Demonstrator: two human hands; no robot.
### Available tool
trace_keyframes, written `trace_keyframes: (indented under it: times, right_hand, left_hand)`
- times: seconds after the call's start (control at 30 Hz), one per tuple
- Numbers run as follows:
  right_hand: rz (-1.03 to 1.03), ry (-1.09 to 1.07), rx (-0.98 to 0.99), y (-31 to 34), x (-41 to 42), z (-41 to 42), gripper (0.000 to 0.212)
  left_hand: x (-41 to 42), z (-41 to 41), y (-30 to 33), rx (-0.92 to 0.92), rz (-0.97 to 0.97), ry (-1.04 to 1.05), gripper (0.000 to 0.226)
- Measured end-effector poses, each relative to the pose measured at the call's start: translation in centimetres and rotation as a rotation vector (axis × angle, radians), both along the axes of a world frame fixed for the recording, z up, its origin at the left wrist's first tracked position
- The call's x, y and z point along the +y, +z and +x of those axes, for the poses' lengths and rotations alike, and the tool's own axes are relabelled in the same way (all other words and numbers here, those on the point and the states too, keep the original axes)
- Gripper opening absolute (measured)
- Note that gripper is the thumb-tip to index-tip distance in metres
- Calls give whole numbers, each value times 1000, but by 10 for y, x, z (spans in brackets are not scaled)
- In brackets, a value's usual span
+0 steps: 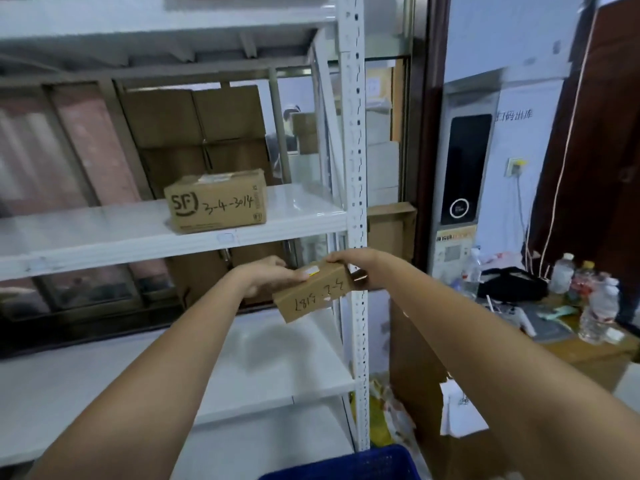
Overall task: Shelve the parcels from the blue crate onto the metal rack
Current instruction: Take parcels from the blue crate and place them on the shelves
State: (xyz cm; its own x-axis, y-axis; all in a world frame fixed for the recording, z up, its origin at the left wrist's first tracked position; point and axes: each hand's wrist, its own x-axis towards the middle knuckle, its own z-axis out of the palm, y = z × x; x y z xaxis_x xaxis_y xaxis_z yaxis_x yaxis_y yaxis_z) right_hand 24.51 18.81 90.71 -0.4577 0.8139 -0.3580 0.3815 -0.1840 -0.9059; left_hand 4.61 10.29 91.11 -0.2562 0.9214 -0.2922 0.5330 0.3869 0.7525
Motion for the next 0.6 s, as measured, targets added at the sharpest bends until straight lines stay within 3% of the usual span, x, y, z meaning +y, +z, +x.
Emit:
trace_keyframes:
  times: [0.1,0.17,0.27,0.37,0.5,0.6]
  right_hand:
    - [107,45,-101,13,-9,0,41]
    - [177,70,-141,18,-17,-2,38]
    - [220,25,-91,16,-24,-3,54]
    - [155,-80,121,13,-22,11,74]
    - [146,-130,7,7,-27,36,80]
    - [-228,-22,147,6,-45,37,72]
  left_hand:
    - [-1,28,9,25,40,-124,90]
    - [-2,42,8,84,64,-144,89]
    - [-6,52,4,74,139,-114,85]
    - [-13,47,5,-185,233,-20,81]
    - [-28,34,4,-709,368,104,77]
    - [-42,25,-1,-1003,485,143,96]
